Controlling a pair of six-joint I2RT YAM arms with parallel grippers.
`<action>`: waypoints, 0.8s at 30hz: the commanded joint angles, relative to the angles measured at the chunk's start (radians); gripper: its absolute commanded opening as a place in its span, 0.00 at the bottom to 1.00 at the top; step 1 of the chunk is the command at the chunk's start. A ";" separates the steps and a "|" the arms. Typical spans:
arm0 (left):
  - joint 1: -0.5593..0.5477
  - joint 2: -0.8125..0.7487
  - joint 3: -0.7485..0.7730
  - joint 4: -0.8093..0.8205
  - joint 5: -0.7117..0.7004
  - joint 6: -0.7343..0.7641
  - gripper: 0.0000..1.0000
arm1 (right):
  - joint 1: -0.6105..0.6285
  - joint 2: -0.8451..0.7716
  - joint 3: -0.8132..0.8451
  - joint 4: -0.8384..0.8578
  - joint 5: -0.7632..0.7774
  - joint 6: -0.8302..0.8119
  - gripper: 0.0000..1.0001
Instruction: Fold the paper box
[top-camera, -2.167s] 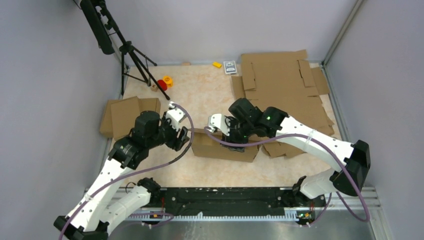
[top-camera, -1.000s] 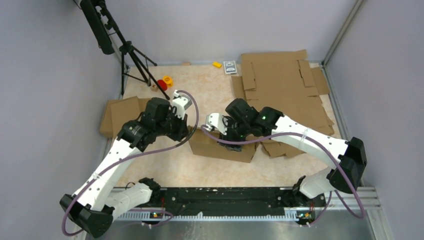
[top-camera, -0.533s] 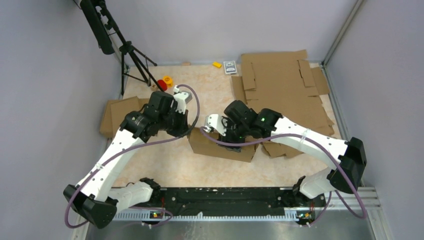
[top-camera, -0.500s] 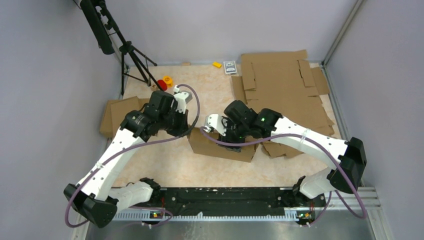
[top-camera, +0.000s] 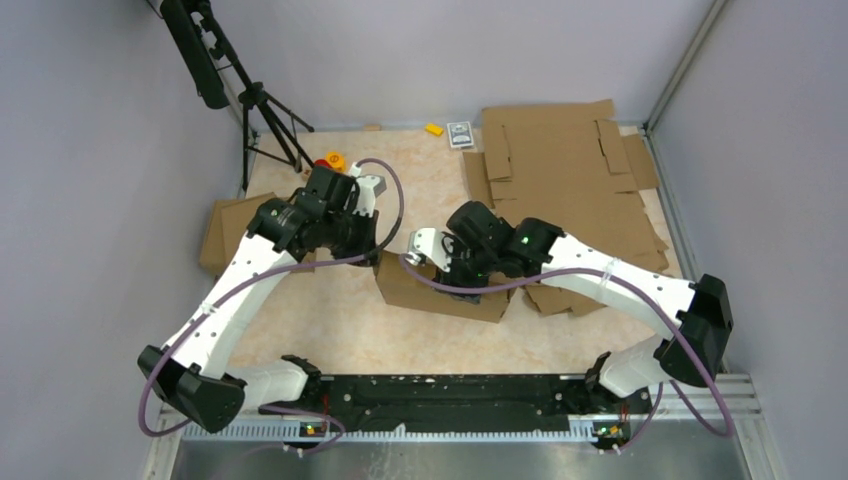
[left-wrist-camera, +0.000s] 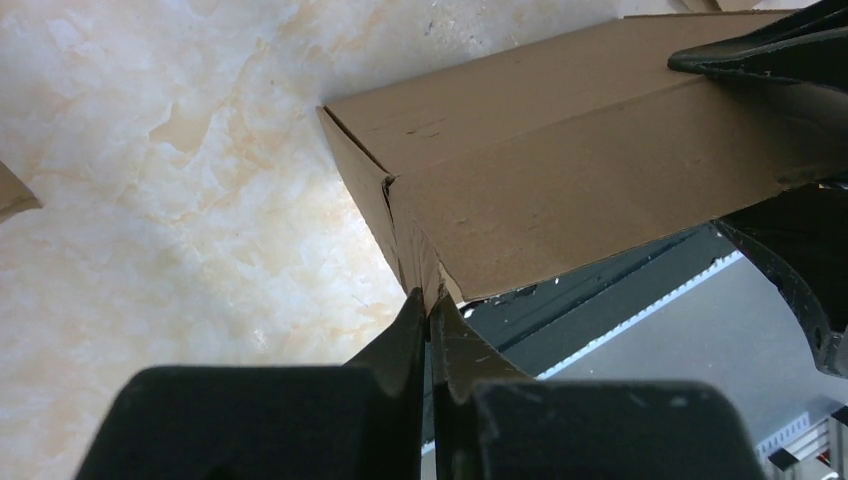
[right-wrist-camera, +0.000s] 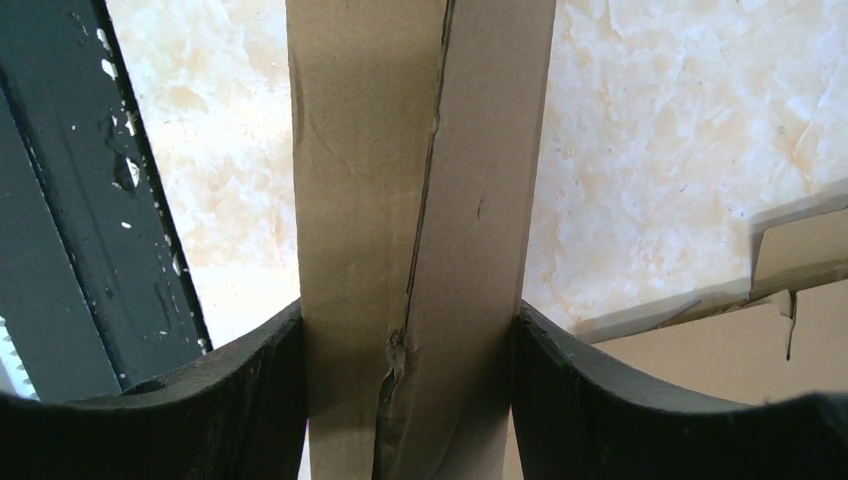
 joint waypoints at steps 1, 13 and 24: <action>0.007 0.014 0.081 -0.016 0.063 -0.041 0.00 | 0.022 -0.002 -0.021 0.021 0.021 -0.021 0.58; 0.063 0.064 0.118 -0.064 0.163 -0.042 0.00 | 0.028 0.010 -0.020 0.024 0.017 -0.026 0.57; 0.118 0.047 -0.003 -0.019 0.258 -0.033 0.00 | 0.031 0.010 -0.021 0.027 0.014 -0.026 0.57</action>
